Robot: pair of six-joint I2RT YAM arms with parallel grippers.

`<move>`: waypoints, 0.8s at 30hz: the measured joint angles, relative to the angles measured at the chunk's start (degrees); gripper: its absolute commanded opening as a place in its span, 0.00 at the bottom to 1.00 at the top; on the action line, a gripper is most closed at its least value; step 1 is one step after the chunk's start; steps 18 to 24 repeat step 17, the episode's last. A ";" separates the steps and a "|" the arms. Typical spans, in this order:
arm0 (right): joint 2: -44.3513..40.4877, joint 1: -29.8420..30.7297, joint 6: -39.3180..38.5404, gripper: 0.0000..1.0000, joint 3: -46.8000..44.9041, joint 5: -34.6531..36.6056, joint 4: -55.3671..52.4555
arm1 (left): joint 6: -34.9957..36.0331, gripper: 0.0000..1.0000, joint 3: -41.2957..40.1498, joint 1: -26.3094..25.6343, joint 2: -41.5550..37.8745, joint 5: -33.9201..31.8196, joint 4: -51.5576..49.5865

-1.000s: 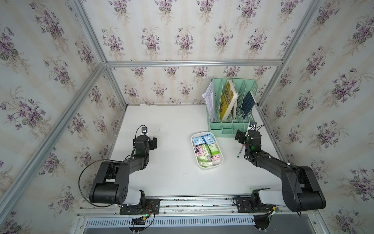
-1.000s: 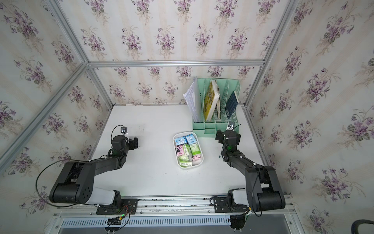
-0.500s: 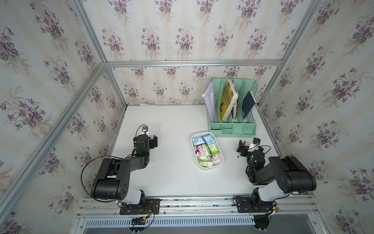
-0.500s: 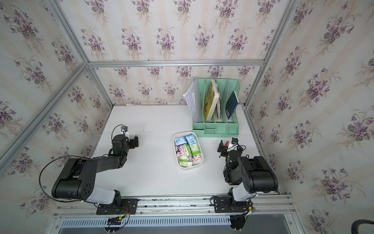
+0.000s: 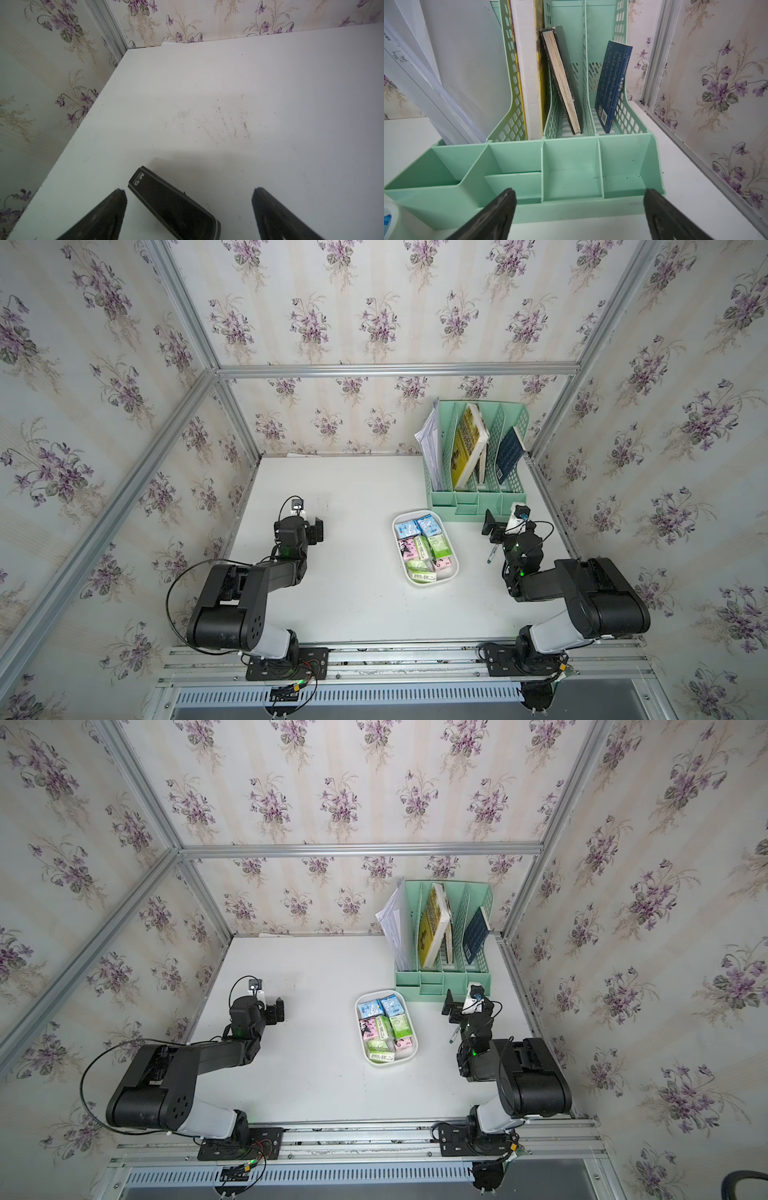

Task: Put the pocket tissues into the storage box
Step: Reset both arms

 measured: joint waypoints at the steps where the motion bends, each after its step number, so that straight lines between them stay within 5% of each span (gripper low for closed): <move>1: 0.07 0.00 -0.13 1.00 0.04 -0.17 -0.20 | 0.00 0.99 0.00 0.00 0.00 0.00 0.02; 24: 0.09 -0.04 -0.15 1.00 0.11 -0.42 -1.01 | 0.00 0.99 0.00 0.00 0.02 0.00 0.00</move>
